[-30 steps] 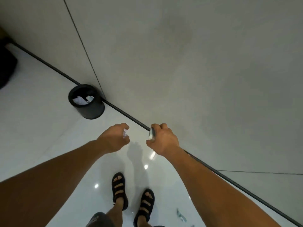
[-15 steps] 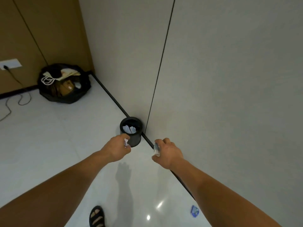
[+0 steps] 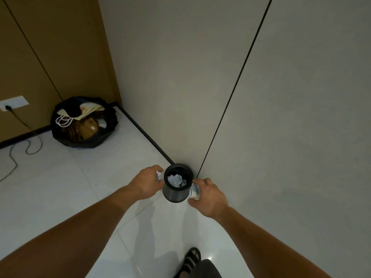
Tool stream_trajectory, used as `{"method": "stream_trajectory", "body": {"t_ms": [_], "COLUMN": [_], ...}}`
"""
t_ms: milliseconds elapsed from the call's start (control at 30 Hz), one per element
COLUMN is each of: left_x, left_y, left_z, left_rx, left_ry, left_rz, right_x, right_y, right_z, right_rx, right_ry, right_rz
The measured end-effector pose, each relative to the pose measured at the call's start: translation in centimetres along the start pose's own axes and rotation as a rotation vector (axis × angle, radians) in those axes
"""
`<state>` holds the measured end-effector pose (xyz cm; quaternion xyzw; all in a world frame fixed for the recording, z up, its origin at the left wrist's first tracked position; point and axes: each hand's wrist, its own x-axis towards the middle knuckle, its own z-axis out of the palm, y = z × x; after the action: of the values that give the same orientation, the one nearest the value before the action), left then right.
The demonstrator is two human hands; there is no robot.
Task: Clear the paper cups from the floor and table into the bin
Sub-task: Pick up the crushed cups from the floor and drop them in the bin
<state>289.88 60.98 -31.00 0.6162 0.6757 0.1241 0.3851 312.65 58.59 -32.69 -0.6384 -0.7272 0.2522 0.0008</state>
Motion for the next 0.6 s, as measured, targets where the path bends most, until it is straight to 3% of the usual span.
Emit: {"method": "stream_trajectory", "body": {"t_ms": [167,400,600], "left_x": [8.3,20.5,30.5], "left_y": [0.9,0.6,-1.9], "left_z": [0.0,2.5,7.0], "left_rx": [0.018,0.053,0.04], "left_ry": [-0.061,-0.198,-0.34], "left_rz": [0.023,-0.075,-0.055], "right_x": [7.7,19.9,28.2], "right_y": [1.5,5.5,9.0], "right_z": [-0.4,1.5,6.0], "right_rx": [0.044,0.091,0.164], "right_ry": [-0.054,-0.15,-0.228], "right_rz": [0.044,0.086,0.236]}}
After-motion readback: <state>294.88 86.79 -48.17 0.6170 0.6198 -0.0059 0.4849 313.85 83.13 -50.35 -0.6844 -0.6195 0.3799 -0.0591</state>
